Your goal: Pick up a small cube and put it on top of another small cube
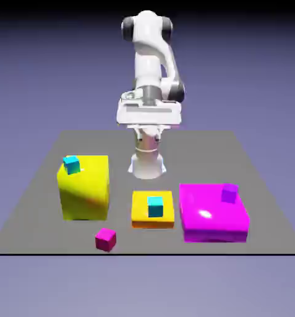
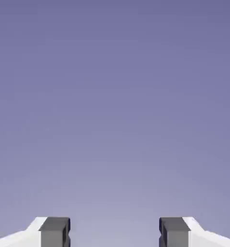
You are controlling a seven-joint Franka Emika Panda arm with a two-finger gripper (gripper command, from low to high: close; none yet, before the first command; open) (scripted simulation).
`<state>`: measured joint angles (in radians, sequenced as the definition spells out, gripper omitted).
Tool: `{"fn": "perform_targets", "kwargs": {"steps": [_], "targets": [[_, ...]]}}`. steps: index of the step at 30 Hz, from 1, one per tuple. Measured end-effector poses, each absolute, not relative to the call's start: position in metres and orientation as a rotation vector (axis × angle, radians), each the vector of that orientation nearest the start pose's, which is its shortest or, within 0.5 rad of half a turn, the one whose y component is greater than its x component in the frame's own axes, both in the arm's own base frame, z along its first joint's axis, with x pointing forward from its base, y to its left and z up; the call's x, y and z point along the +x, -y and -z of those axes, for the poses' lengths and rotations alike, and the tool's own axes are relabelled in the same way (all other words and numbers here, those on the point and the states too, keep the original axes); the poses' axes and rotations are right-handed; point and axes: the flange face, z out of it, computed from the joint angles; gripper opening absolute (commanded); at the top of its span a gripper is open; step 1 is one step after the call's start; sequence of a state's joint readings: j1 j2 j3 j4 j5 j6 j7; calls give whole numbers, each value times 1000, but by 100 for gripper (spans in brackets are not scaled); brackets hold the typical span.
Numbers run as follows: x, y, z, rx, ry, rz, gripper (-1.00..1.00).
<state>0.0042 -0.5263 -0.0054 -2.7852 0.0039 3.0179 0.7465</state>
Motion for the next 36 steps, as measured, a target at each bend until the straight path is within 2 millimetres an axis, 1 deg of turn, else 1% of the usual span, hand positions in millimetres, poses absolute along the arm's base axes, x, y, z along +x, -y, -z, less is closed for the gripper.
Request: {"fn": "perform_targets", "kwargs": {"steps": [3,7,11,15,20,24,25,26,30,31,33,36], "targets": [[422,15,-429,-2537,-1083,882,0],[450,36,-395,-2575,-1213,725,0],[474,59,-357,-2602,-1343,564,0],[493,85,-313,-2615,-1474,398,0],[508,116,-253,-2619,-1627,183,0],[512,141,-201,-2607,-1748,7,0],[512,143,-197,-2605,-1757,-7,0],[512,143,-197,-2605,-1757,-7,0],[513,143,-139,-2606,-1757,-7,0],[512,143,-127,-2605,-1757,-7,-100],[512,143,-127,-2605,-1757,-7,-100],[513,143,-171,-2606,-1757,-7,-100]]}}
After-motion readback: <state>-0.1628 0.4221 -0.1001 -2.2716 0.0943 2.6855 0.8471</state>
